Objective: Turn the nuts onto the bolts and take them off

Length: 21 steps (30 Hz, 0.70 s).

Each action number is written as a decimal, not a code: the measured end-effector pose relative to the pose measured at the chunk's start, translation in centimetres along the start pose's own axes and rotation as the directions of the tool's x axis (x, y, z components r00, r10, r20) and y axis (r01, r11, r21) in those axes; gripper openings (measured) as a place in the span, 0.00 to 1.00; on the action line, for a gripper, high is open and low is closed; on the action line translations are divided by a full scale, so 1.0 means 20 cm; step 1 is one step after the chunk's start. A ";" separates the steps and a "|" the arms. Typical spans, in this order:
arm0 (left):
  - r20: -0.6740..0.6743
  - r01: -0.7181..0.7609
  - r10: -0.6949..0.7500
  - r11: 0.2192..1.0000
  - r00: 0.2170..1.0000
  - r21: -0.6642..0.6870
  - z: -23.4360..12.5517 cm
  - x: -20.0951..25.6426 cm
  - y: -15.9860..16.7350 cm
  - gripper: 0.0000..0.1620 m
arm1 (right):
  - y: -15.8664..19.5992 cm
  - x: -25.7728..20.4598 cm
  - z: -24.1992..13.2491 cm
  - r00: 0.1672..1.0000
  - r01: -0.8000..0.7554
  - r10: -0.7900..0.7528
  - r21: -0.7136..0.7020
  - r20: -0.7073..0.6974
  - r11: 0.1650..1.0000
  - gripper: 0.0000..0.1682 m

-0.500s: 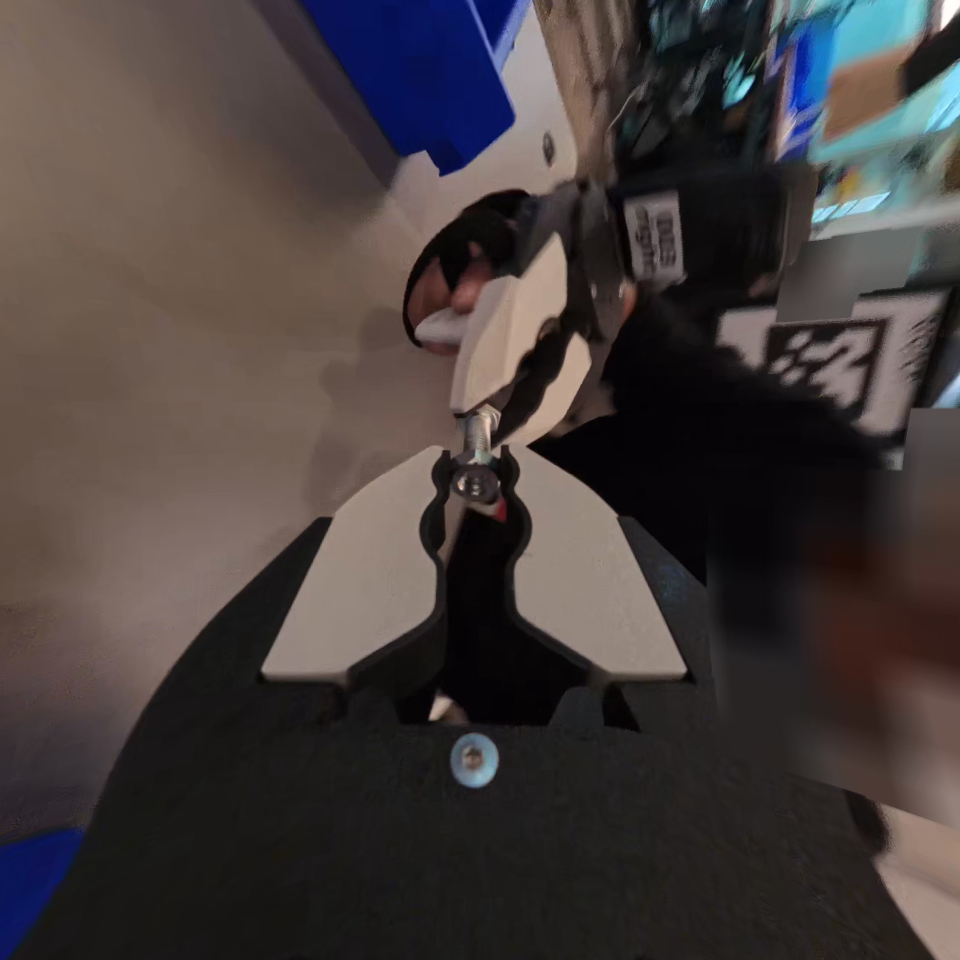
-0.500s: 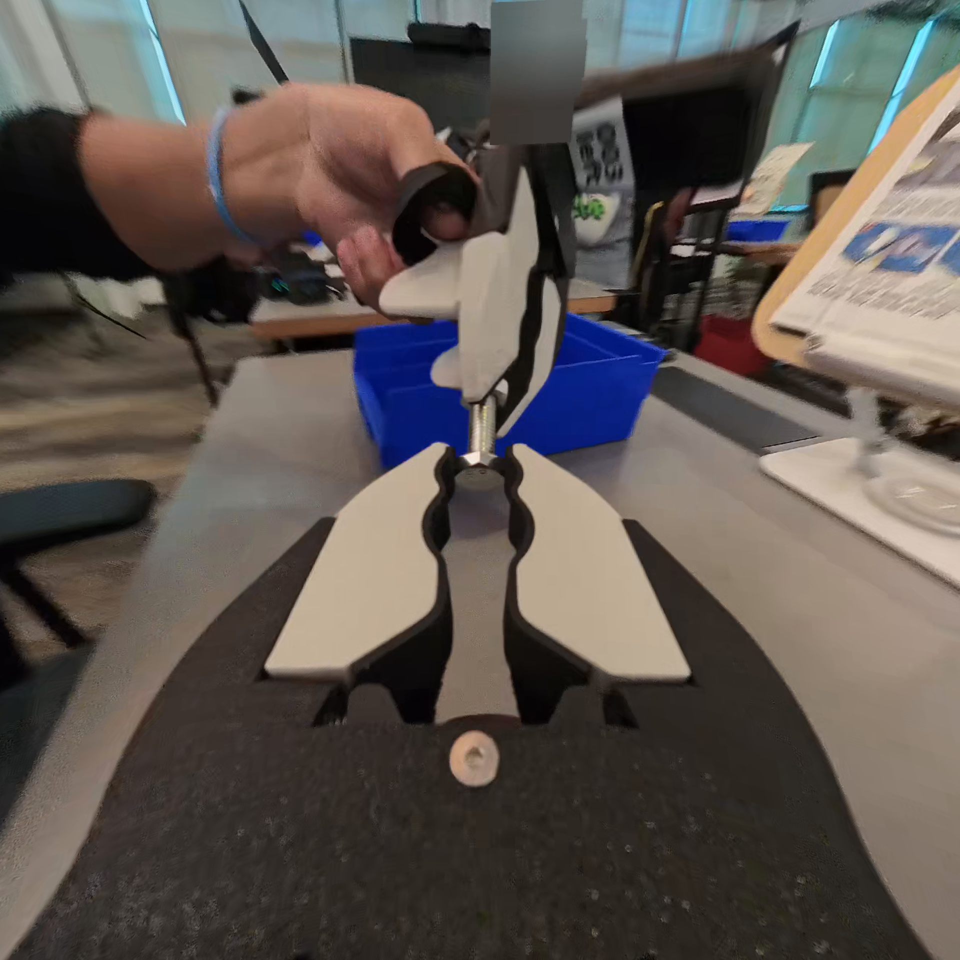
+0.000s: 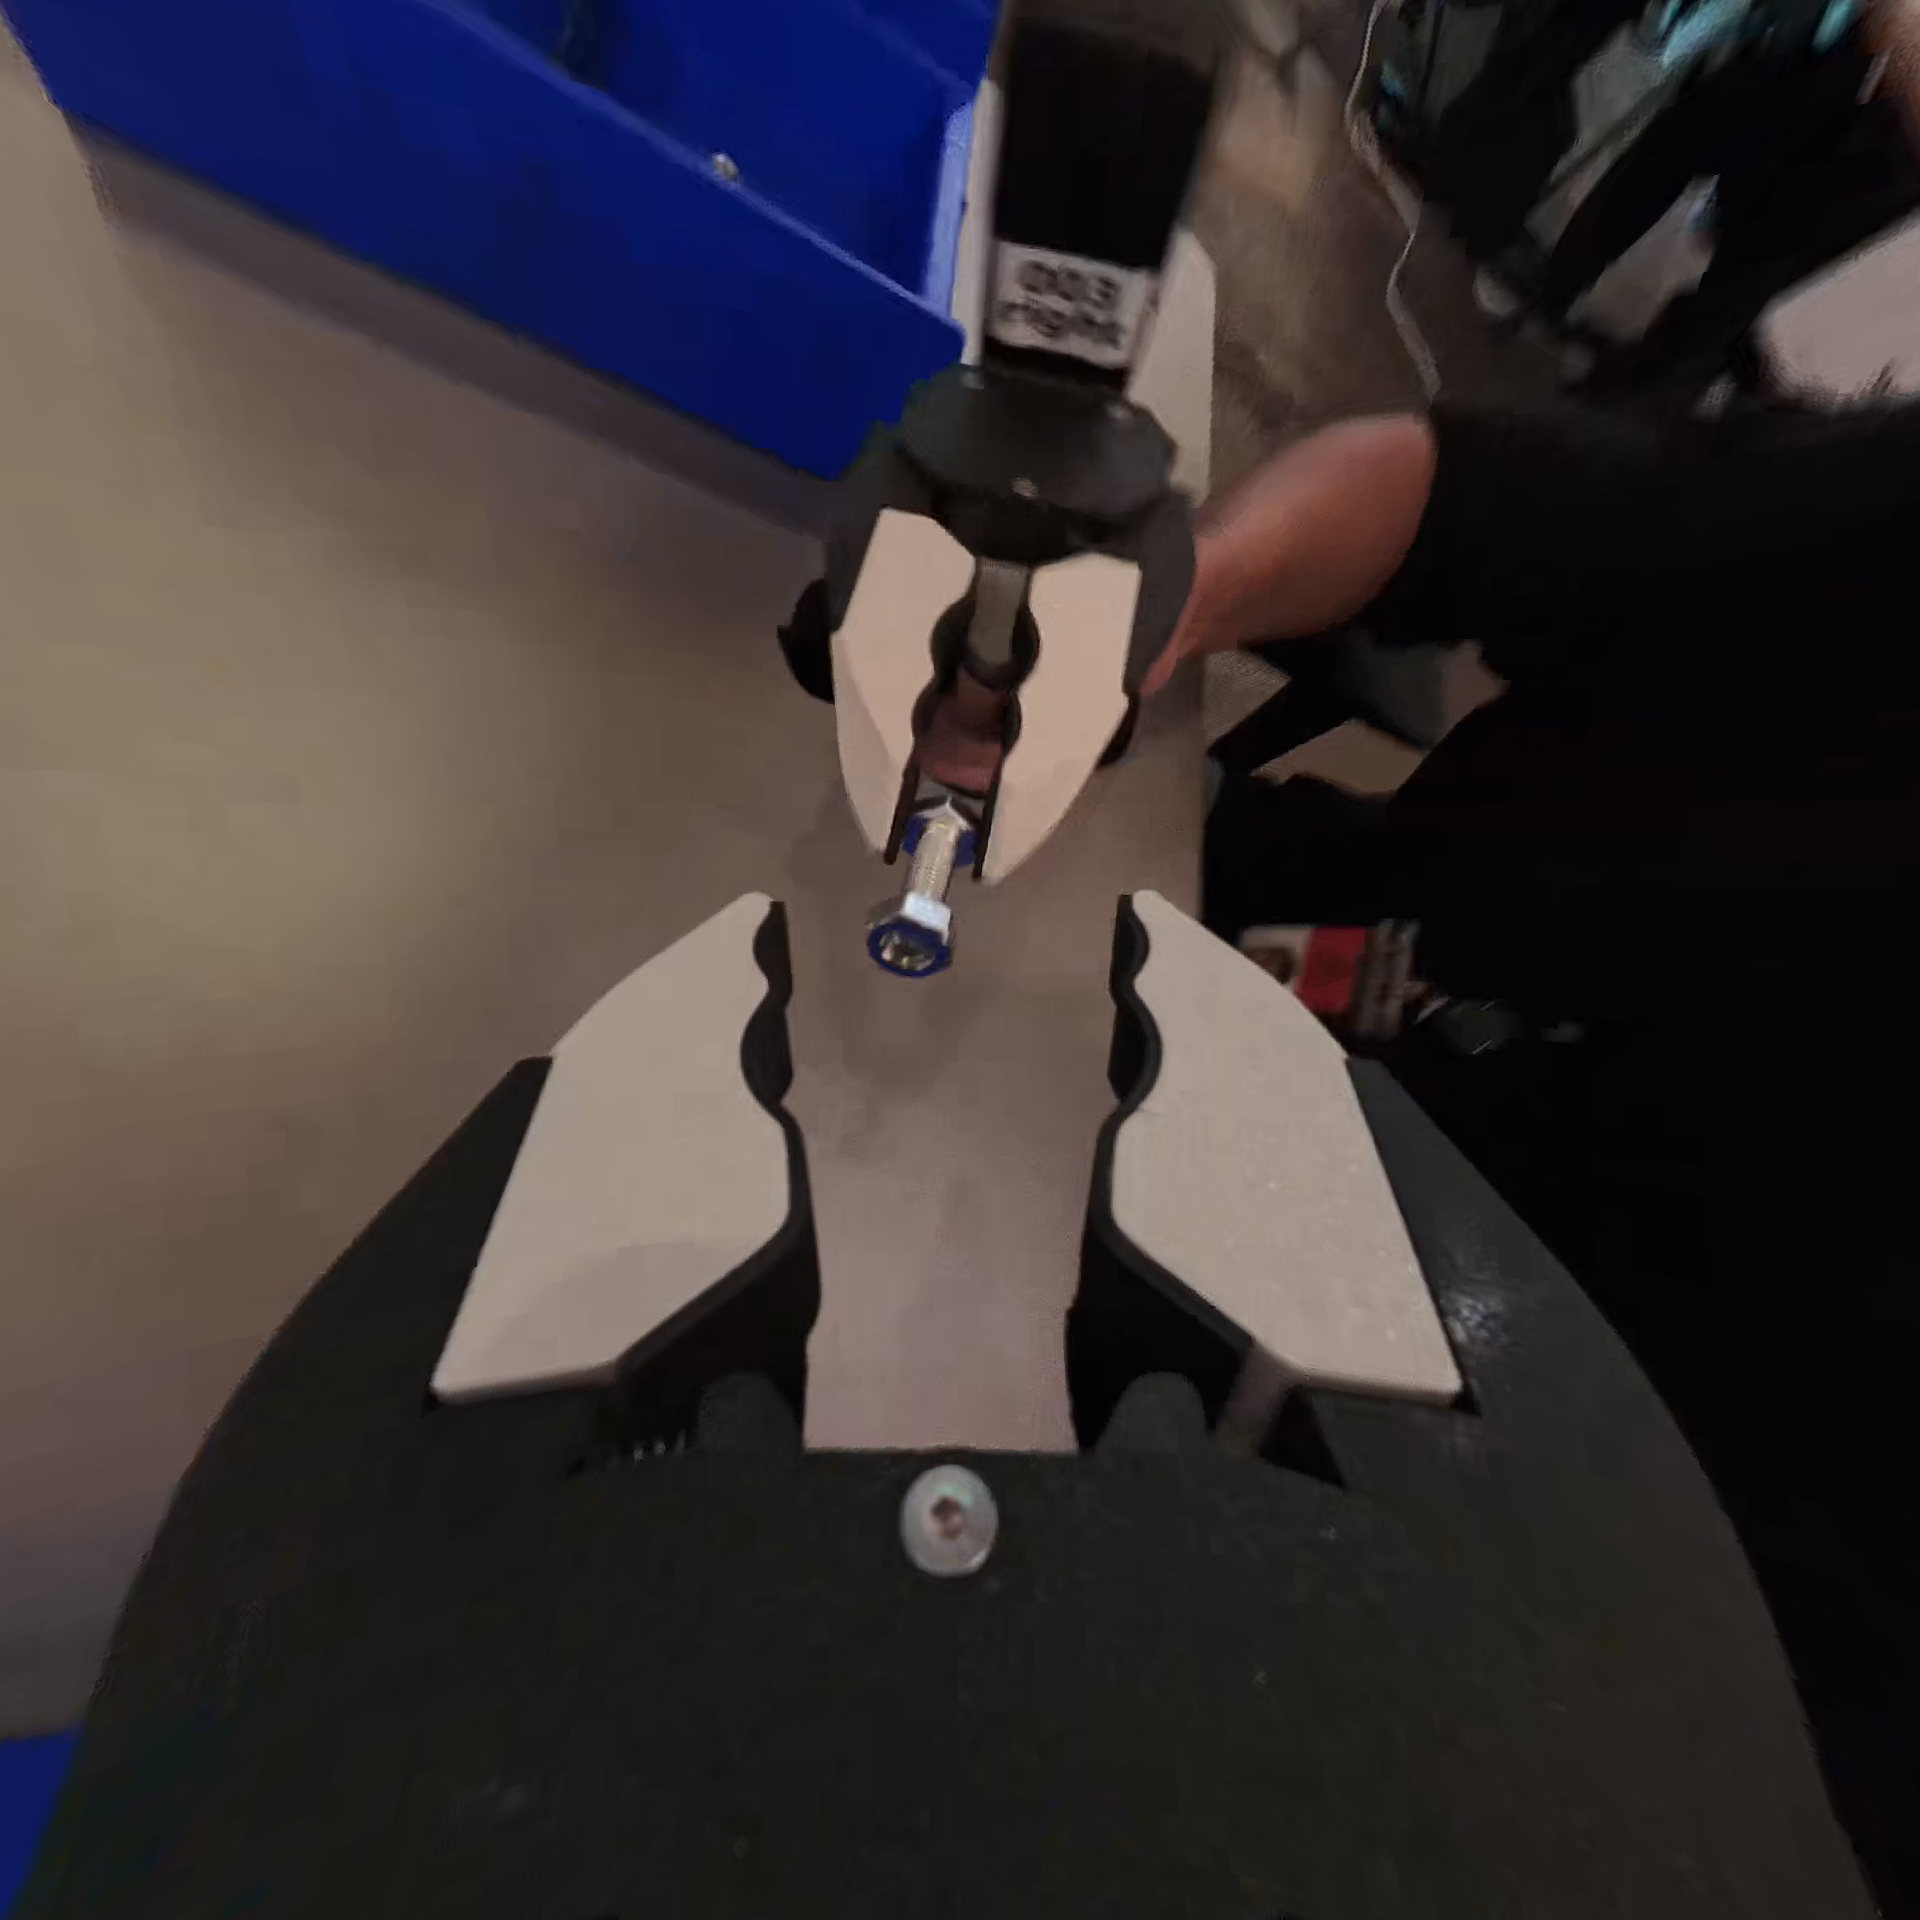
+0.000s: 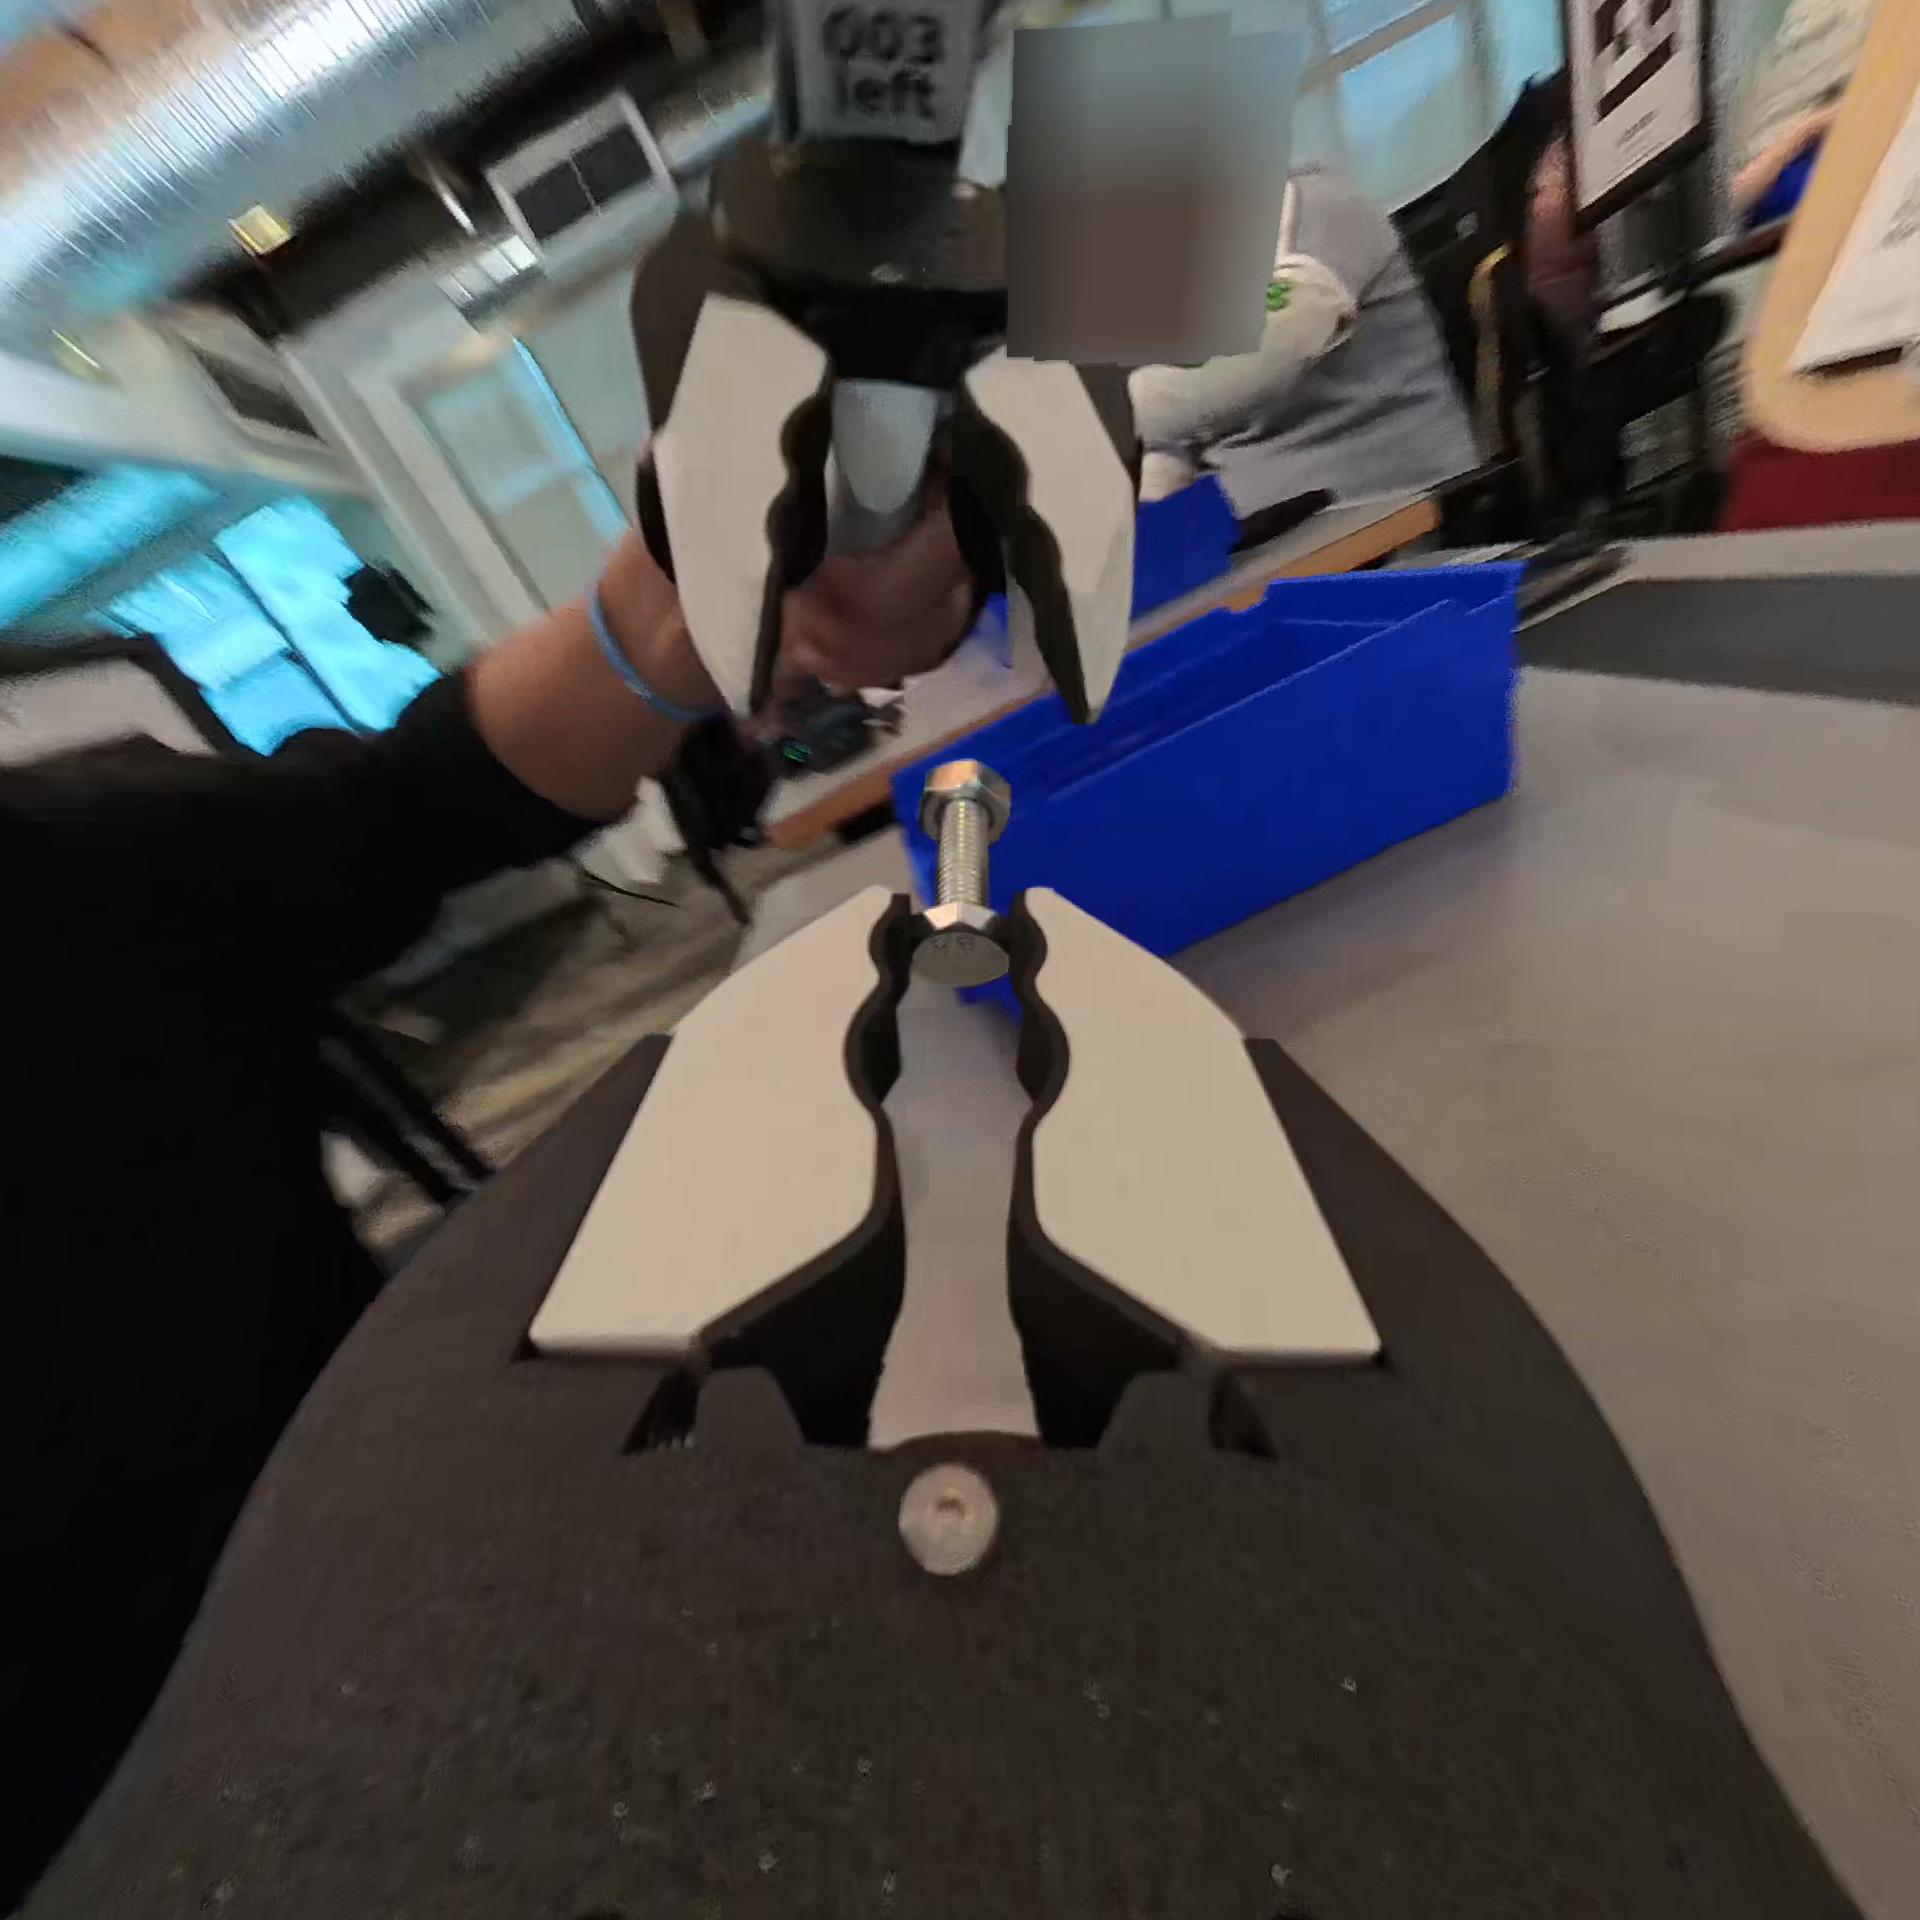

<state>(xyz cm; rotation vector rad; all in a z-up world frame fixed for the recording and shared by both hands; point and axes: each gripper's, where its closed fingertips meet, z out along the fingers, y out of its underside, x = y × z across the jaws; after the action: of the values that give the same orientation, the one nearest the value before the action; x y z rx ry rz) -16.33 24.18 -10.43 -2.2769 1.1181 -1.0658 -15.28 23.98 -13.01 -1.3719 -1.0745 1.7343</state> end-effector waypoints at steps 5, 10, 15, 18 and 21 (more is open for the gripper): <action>0.137 -0.367 0.392 0.914 0.910 -0.174 0.00 -0.03 0.13 0.30 | -0.02 -0.04 -0.01 0.945 -0.271 0.258 0.039 0.201 0.962 0.10; 0.112 -0.441 0.463 0.880 0.879 -0.175 0.05 0.01 0.13 0.30 | -0.03 -0.07 0.00 0.911 -0.333 0.311 0.035 0.270 0.942 0.10; 0.112 -0.491 0.506 0.860 0.855 -0.139 0.07 0.01 0.11 0.13 | -0.02 -0.09 0.01 0.914 -0.317 0.302 0.013 0.271 0.948 0.10; 0.108 -0.479 0.492 0.869 0.864 -0.126 0.08 0.01 0.10 0.11 | -0.02 -0.09 0.01 0.922 -0.300 0.286 0.015 0.262 0.954 0.10; 0.052 -0.367 0.373 0.924 0.926 -0.104 0.08 0.02 0.11 0.11 | -0.01 -0.08 0.02 0.952 -0.225 0.218 0.009 0.217 0.974 0.10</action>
<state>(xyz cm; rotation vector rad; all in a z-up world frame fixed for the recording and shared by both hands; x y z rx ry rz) -16.04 22.62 -12.58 -2.0355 1.5198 -0.7905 -15.22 22.58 -12.15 -1.3500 -1.0308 2.0948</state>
